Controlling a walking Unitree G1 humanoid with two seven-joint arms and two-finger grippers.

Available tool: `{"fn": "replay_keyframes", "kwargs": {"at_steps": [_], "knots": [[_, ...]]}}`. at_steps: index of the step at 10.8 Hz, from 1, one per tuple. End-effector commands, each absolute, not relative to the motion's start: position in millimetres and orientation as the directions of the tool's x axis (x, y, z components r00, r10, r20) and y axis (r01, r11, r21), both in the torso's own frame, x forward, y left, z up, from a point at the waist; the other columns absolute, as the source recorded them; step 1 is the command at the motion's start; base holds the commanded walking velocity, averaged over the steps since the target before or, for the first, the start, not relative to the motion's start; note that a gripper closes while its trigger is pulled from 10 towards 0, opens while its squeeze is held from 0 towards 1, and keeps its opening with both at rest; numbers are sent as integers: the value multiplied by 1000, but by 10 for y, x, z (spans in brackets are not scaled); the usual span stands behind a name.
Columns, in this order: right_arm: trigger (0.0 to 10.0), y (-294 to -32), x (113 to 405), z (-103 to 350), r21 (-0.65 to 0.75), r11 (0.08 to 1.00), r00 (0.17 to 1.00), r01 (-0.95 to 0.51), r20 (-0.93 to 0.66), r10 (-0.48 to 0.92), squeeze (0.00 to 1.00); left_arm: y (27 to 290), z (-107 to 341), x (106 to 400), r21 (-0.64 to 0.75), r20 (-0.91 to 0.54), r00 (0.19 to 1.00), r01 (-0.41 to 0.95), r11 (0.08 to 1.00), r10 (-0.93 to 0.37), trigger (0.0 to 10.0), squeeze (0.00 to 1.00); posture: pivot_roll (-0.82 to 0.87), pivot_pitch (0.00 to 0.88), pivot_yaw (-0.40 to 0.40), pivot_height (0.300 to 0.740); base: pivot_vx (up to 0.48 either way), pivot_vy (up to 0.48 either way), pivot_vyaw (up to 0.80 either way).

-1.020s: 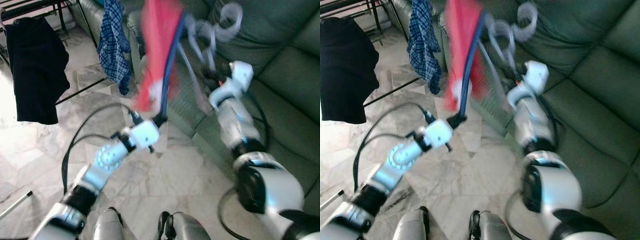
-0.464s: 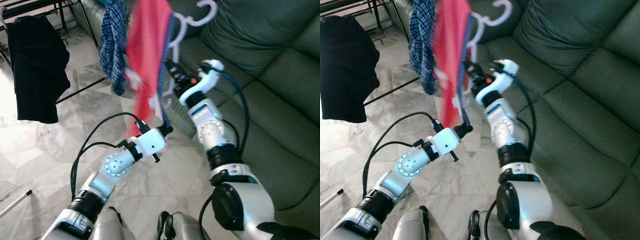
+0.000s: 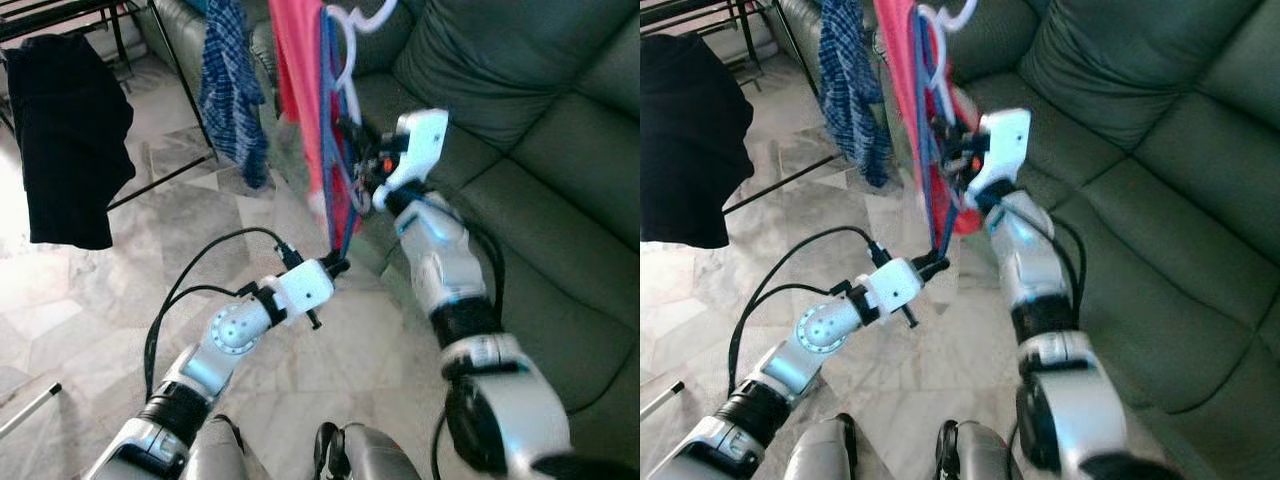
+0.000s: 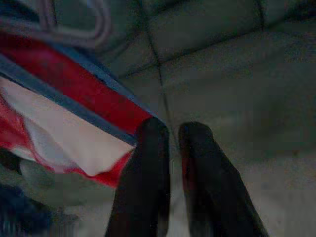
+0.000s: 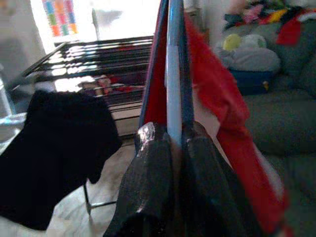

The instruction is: Hang hanger

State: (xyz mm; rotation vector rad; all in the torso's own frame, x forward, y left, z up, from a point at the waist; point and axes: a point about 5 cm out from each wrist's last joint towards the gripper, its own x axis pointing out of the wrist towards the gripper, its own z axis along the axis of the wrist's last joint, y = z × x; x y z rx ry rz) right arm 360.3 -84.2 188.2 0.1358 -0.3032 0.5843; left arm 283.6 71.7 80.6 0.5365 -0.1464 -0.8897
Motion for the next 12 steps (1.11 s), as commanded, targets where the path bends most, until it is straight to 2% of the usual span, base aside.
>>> {"fn": "replay_keyframes", "kwargs": {"at_steps": [1, 4, 7, 11, 12], "knots": [[10000, -837, 3566, 2114, -38, 824, 739, -565, 419, 527, 0, 714, 660, 2755, 475, -168, 599, 745, 468, -783, 10000, 1000, 48, 126, -109, 740, 0, 0, 0], [10000, -955, 3395, 1780, -161, 825, 764, -541, 315, 563, 0, 932, 599, 2774, 481, -209, 654, 716, 505, -727, 10000, 1000, 47, 128, -103, 740, 0, 0, 0], [10000, -1139, 3266, 1474, -220, 817, 780, -533, 245, 575, 0, 1159, 559, 2763, 438, -215, 708, 685, 582, -672, 10000, 1000, 52, 133, -98, 740, 0, 0, 0], [10000, -1307, 3229, 1284, -235, 813, 798, -533, 181, 576, 0, 1189, 636, 2766, 418, -168, 721, 670, 613, -673, 10000, 1000, 61, 140, -88, 740, 0, 0, 0], [10000, -1376, 3187, 1198, -205, 800, 790, -563, 151, 595, 0, 1273, 691, 2818, 511, -145, 750, 616, 600, -646, 10000, 1000, 61, 140, -88, 740, 0, 0, 0]]}}
